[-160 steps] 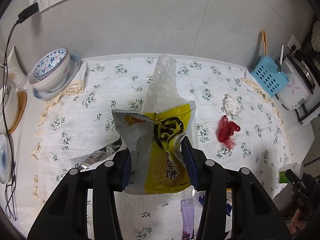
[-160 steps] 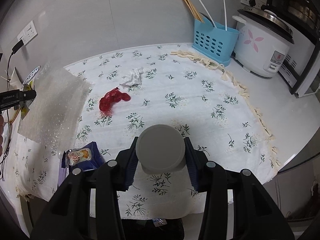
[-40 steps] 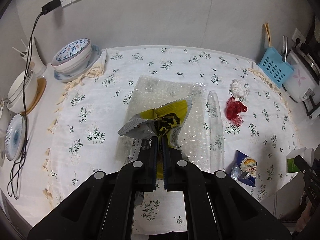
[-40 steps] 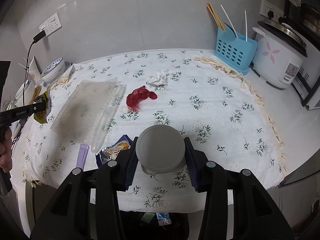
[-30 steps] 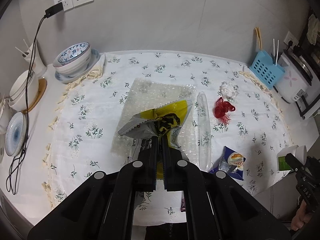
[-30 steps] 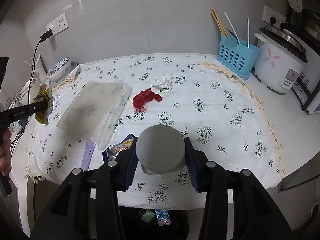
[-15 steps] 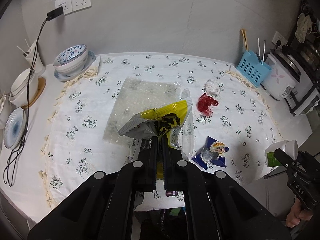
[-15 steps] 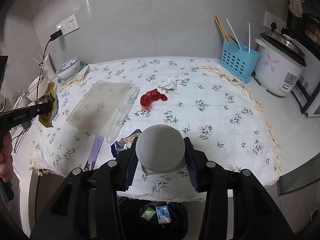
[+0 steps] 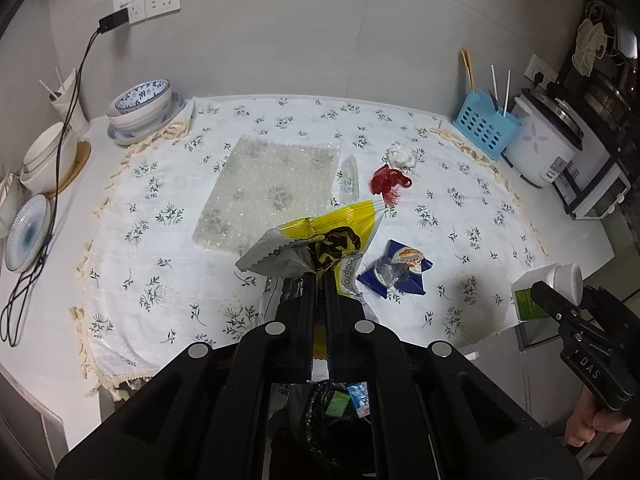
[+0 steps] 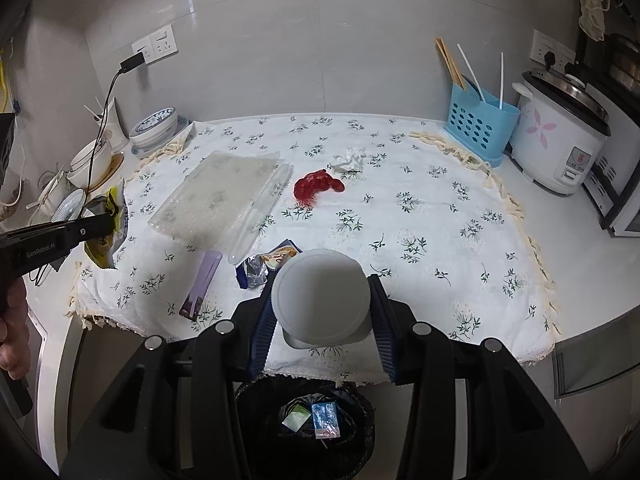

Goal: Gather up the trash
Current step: 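Lower both tools with their items over the black bin, then open the left tool to drop the snack bag while the right tool drops the pill bottle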

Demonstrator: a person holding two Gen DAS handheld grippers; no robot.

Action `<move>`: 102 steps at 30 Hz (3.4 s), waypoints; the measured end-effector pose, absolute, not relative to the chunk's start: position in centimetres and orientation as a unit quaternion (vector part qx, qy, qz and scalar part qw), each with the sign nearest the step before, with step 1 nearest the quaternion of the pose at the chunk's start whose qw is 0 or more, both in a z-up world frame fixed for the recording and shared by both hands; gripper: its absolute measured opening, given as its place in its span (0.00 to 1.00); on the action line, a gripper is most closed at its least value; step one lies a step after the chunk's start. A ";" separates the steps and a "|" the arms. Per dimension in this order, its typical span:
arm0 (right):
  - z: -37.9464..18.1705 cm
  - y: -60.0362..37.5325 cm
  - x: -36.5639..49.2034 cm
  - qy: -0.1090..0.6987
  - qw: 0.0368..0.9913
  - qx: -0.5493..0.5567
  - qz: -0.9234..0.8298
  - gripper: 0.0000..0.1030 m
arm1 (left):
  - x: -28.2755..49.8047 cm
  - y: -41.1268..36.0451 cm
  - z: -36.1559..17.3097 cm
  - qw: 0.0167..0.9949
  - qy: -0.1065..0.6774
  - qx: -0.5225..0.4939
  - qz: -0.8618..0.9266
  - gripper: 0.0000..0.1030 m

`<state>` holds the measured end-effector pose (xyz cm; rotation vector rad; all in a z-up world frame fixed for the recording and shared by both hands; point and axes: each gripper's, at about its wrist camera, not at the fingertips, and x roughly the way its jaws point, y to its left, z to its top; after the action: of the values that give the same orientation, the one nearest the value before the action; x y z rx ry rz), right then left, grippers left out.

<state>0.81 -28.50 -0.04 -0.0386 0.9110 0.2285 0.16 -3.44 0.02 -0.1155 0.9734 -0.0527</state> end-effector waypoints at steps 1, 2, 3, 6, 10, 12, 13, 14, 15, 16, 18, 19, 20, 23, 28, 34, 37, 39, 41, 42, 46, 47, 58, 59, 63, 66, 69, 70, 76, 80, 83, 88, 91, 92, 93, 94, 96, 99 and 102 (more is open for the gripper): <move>0.0 -28.5 0.5 0.439 0.891 -0.019 0.111 0.40 | -0.1 -3.5 0.0 0.882 0.468 -0.056 -0.027 0.03; 0.0 -28.6 0.3 0.439 0.891 -0.019 0.112 0.40 | -0.5 -3.7 -0.1 0.882 0.468 -0.056 -0.027 0.03; -0.1 -28.6 0.1 0.439 0.891 -0.019 0.113 0.40 | -0.8 -3.8 -0.2 0.881 0.468 -0.057 -0.028 0.03; -0.1 -28.8 -0.6 0.440 0.890 -0.018 0.115 0.40 | -1.7 -4.1 -0.4 0.881 0.469 -0.059 -0.031 0.03; -0.3 -29.1 -1.5 0.442 0.889 -0.018 0.117 0.40 | -2.9 -4.7 -0.8 0.879 0.472 -0.059 -0.034 0.03; -0.5 -29.3 -1.9 0.444 0.888 -0.017 0.118 0.40 | -3.5 -5.0 -1.1 0.878 0.474 -0.059 -0.036 0.03; -0.6 -29.3 -2.1 0.445 0.887 -0.016 0.118 0.40 | -3.7 -5.2 -1.3 0.877 0.476 -0.059 -0.037 0.03; -0.7 -29.4 -2.3 0.447 0.887 -0.016 0.119 0.40 | -3.9 -5.3 -1.5 0.876 0.478 -0.060 -0.038 0.03; -0.9 -29.4 -2.5 0.448 0.886 -0.016 0.120 0.40 | -4.2 -5.5 -1.7 0.874 0.480 -0.060 -0.039 0.03; -1.0 -29.4 -2.7 0.449 0.885 -0.017 0.121 0.40 | -4.4 -5.6 -2.0 0.873 0.482 -0.059 -0.040 0.03; -1.4 -29.5 -3.2 0.452 0.883 -0.016 0.122 0.40 | -4.9 -5.9 -2.5 0.872 0.485 -0.058 -0.042 0.03; -1.5 -29.5 -3.3 0.454 0.883 -0.016 0.122 0.40 | -5.1 -6.1 -2.7 0.871 0.486 -0.058 -0.044 0.03; -1.8 -29.6 -3.6 0.456 0.882 -0.016 0.122 0.40 | -5.4 -6.2 -3.0 0.870 0.488 -0.057 -0.044 0.03; -2.3 -29.8 -4.2 0.461 0.879 -0.017 0.123 0.40 | -6.0 -6.5 -3.6 0.867 0.492 -0.058 -0.046 0.03; -3.2 -30.0 -5.0 0.468 0.875 -0.019 0.123 0.40 | -7.2 -7.2 -4.7 0.862 0.501 -0.061 -0.050 0.03; -4.3 -30.5 -5.8 0.476 0.871 -0.015 0.119 0.40 | -8.3 -8.2 -6.4 0.854 0.513 -0.059 -0.058 0.03; -4.9 -30.7 -6.2 0.481 0.869 -0.015 0.117 0.40 | -8.8 -8.8 -7.3 0.851 0.519 -0.056 -0.061 0.03; -5.5 -30.9 -6.4 0.486 0.866 -0.014 0.115 0.40 | -9.0 -9.0 -7.9 0.849 0.522 -0.055 -0.062 0.03; -6.0 -31.1 -6.7 0.490 0.864 -0.014 0.112 0.40 | -9.1 -9.3 -8.5 0.848 0.524 -0.052 -0.062 0.03; -6.3 -31.2 -6.9 0.492 0.863 -0.015 0.111 0.40 | -9.2 -9.3 -8.7 0.847 0.525 -0.052 -0.063 0.03; -7.4 -31.5 -7.3 0.500 0.859 -0.017 0.106 0.40 | -9.5 -9.7 -10.1 0.844 0.531 -0.049 -0.064 0.03; -7.7 -31.6 -7.4 0.502 0.858 -0.017 0.104 0.40 | -9.6 -9.8 -10.3 0.842 0.533 -0.048 -0.064 0.03; -11.2 -32.2 -8.3 0.525 0.845 -0.017 0.099 0.40 | -10.4 -10.5 -14.3 0.831 0.551 -0.035 -0.064 0.03; -11.6 -32.2 -8.5 0.528 0.843 -0.016 0.098 0.40 | -10.5 -10.5 -14.7 0.831 0.552 -0.035 -0.065 0.03; -13.0 -32.5 -8.8 0.540 0.836 -0.012 0.095 0.40 | -10.7 -10.6 -16.1 0.827 0.557 -0.032 -0.063 0.03; -14.0 -32.6 -9.1 0.545 0.833 -0.011 0.093 0.40 | -10.8 -10.7 -17.2 0.825 0.561 -0.029 -0.063 0.03; -14.9 -32.9 -9.4 0.551 0.830 -0.009 0.091 0.40 | -10.8 -10.7 -18.2 0.822 0.566 -0.025 -0.060 0.03; -15.1 -32.9 -9.5 0.552 0.829 -0.008 0.090 0.40 | -10.8 -10.8 -18.5 0.821 0.568 -0.023 -0.061 0.03; -16.2 -33.0 -9.9 0.560 0.824 -0.006 0.087 0.40 | -10.7 -11.3 -20.3 0.815 0.577 -0.015 -0.061 0.04; -16.2 -33.2 -10.4 0.563 0.822 -0.005 0.084 0.40 | -10.7 -12.0 -21.3 0.810 0.583 -0.009 -0.066 0.04; -16.1 -33.4 -10.8 0.563 0.823 -0.005 0.082 0.40 | -10.4 -12.6 -22.0 0.807 0.586 -0.004 -0.073 0.04; -16.1 -34.1 -11.5 0.565 0.822 -0.003 0.072 0.40 | -10.2 -14.0 -23.3 0.802 0.591 0.003 -0.085 0.04; -16.2 -34.7 -11.9 0.567 0.821 -0.002 0.064 0.40 | -10.2 -14.7 -24.0 0.800 0.592 0.008 -0.091 0.04; -16.1 -35.0 -12.1 0.567 0.822 -0.001 0.061 0.40 | -10.2 -14.8 -24.1 0.800 0.592 0.009 -0.094 0.04; -16.0 -35.2 -12.2 0.566 0.822 0.000 0.059 0.40 | -10.2 -15.0 -24.3 0.800 0.592 0.011 -0.096 0.04; -15.9 -35.3 -12.4 0.564 0.824 0.001 0.057 0.40 | -10.2 -15.4 -24.5 0.800 0.592 0.013 -0.097 0.04; -15.8 -35.8 -12.7 0.564 0.824 0.005 0.053 0.40 | -10.3 -16.1 -24.9 0.799 0.592 0.016 -0.099 0.04; -15.9 -36.3 -12.9 0.567 0.822 0.010 0.048 0.40 | -10.3 -16.7 -25.5 0.796 0.596 0.019 -0.106 0.04; -16.2 -36.6 -12.9 0.571 0.820 0.013 0.045 0.40 | -10.2 -17.2 -25.8 0.794 0.597 0.024 -0.114 0.05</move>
<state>-12.91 -36.60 -16.23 0.0267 1.2162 0.0963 -10.24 -17.15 -25.82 0.0513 1.2830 -0.2454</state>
